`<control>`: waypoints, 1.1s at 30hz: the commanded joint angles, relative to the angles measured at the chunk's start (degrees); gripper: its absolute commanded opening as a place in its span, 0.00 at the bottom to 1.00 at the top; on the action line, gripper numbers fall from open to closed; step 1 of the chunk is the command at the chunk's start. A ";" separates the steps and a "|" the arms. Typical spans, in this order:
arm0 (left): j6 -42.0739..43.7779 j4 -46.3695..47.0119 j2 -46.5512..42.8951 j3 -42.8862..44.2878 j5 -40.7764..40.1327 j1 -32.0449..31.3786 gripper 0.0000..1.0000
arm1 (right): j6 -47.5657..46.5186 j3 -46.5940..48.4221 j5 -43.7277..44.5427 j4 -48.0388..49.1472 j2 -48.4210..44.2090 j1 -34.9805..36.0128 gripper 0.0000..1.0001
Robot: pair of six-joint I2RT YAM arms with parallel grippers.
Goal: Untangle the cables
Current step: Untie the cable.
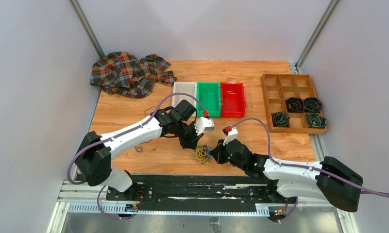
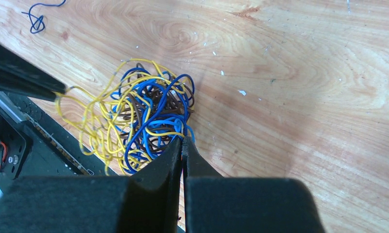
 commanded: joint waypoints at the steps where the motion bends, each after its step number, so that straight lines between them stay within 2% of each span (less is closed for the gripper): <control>1: 3.43 -5.41 -3.90 2.25 -0.19 1.02 0.01 | 1.21 -1.05 3.33 -1.84 -1.34 -0.30 0.00; 10: 4.18 -13.15 -8.53 13.27 -1.24 6.43 0.01 | 1.47 -2.04 5.46 -4.81 -3.85 -0.31 0.00; 19: 5.04 -16.89 -12.55 26.00 -8.94 8.75 0.01 | -0.68 -0.30 6.75 -8.05 -4.76 -0.31 0.00; 23: 2.79 -17.27 -12.93 28.89 -6.55 8.75 0.00 | -4.53 3.91 7.84 -13.54 -5.93 -0.28 0.02; 28: 2.51 -19.04 -13.23 29.04 -2.56 8.75 0.00 | -10.92 9.73 10.45 -19.07 -12.20 -0.22 0.51; 31: 2.52 -19.30 -13.70 30.05 -2.19 8.75 0.00 | -14.70 12.72 10.69 -18.53 -16.07 -0.22 0.65; 33: 2.68 -19.51 -13.97 30.97 -1.22 8.75 0.01 | -18.54 14.62 7.40 -15.24 -16.96 -0.22 0.71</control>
